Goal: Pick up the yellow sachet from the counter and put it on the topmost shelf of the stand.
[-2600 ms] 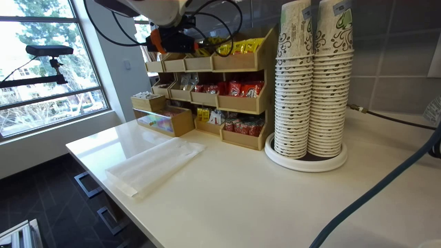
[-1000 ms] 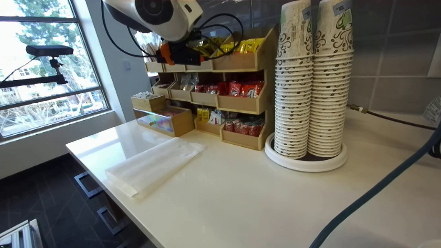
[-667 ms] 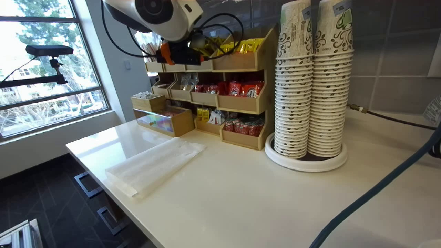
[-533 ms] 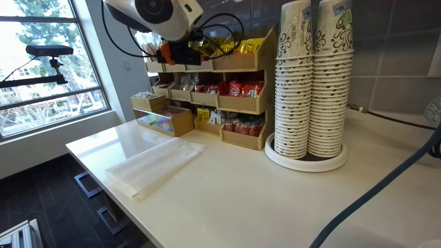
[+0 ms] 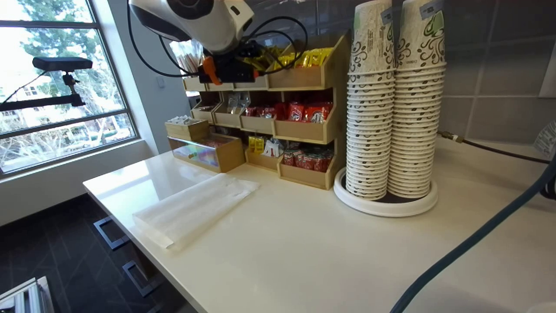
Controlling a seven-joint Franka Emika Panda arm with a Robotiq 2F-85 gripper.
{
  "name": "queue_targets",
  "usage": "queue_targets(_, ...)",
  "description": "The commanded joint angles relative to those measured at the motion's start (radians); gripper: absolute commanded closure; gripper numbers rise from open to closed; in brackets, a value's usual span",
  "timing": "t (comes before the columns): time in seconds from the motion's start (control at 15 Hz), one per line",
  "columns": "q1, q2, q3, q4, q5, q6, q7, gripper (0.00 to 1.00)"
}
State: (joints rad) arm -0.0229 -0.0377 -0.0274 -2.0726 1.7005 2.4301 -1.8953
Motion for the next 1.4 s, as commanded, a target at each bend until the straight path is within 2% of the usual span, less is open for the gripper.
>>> queue_targets(0.0, 0.003, -0.014, 0.012, 0.018, -0.068, 0.045, 0.034, 0.0)
queue_targets(0.27, 0.006, -0.064, 0.022, 0.013, -0.188, 0.083, 0.08, 0.0)
queue_targets(0.67, 0.0, -0.14, 0.032, -0.018, -0.472, 0.082, 0.334, 0.0)
queue_targets(1.0, -0.002, -0.191, 0.022, -0.041, -0.662, 0.034, 0.564, 0.0)
queue_targets(1.33, -0.004, -0.257, -0.005, -0.06, -0.82, -0.095, 0.734, 0.0)
